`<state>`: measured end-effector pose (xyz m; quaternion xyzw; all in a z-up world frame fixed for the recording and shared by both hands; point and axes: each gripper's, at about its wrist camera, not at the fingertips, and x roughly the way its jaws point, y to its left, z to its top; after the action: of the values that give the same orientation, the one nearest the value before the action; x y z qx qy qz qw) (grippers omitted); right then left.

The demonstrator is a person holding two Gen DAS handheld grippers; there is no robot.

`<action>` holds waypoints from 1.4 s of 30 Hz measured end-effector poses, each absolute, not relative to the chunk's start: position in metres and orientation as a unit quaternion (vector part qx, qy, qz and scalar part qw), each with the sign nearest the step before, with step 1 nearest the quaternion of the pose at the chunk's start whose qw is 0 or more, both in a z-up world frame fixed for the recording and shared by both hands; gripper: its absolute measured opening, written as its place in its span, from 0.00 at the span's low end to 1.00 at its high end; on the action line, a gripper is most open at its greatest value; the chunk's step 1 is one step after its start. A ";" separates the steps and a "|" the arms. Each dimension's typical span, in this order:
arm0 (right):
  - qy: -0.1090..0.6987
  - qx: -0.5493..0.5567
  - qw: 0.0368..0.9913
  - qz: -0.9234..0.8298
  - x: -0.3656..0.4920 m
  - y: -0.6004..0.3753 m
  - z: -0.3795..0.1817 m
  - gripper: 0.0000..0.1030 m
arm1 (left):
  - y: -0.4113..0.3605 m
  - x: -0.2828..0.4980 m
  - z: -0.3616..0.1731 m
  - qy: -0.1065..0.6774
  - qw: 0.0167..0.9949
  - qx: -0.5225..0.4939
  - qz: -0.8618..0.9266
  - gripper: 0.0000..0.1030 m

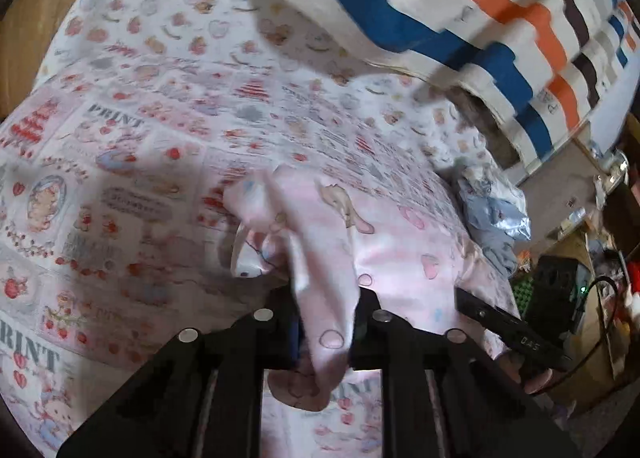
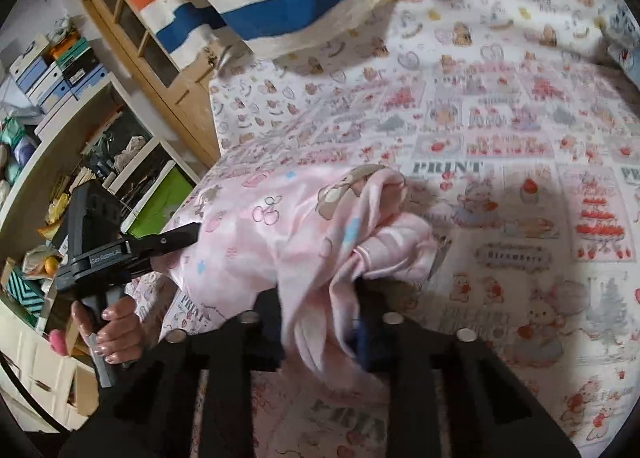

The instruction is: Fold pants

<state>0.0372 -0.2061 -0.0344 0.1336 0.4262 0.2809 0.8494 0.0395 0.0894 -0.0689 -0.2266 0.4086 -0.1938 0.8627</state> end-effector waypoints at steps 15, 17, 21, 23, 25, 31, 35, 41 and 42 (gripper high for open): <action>0.302 0.100 0.906 0.278 -0.011 -0.228 0.053 0.14 | 0.038 -0.025 0.018 0.285 0.941 -0.081 -0.161 0.13; 0.274 0.081 0.918 0.274 -0.026 -0.227 0.066 0.14 | 0.029 -0.037 0.025 0.262 0.951 -0.060 -0.151 0.13; 0.251 0.057 0.928 0.271 -0.048 -0.226 0.078 0.14 | 0.014 -0.048 0.028 0.232 0.965 -0.018 -0.121 0.13; 0.261 0.073 0.923 0.274 -0.049 -0.229 0.078 0.14 | 0.013 -0.048 0.027 0.233 0.965 -0.013 -0.119 0.13; 0.260 0.071 0.924 0.270 -0.049 -0.232 0.076 0.14 | 0.010 -0.045 0.025 0.239 0.963 -0.013 -0.121 0.13; 0.268 0.068 0.926 0.258 -0.044 -0.240 0.066 0.14 | -0.007 -0.047 0.024 0.241 0.964 0.014 -0.113 0.13; 0.267 0.068 0.928 0.250 -0.040 -0.249 0.065 0.14 | -0.018 -0.039 0.027 0.242 0.964 0.007 -0.110 0.13; 0.249 0.062 0.944 0.208 -0.029 -0.286 0.083 0.14 | -0.063 -0.014 0.040 0.215 0.968 0.005 -0.126 0.13; 0.247 0.058 0.947 0.196 -0.027 -0.294 0.087 0.14 | -0.072 -0.009 0.043 0.212 0.968 0.005 -0.137 0.13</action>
<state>-0.0269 -0.2941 0.0871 0.0584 0.2470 0.1963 0.9471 -0.0092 -0.0723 0.0427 0.0054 0.2124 -0.1366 0.9676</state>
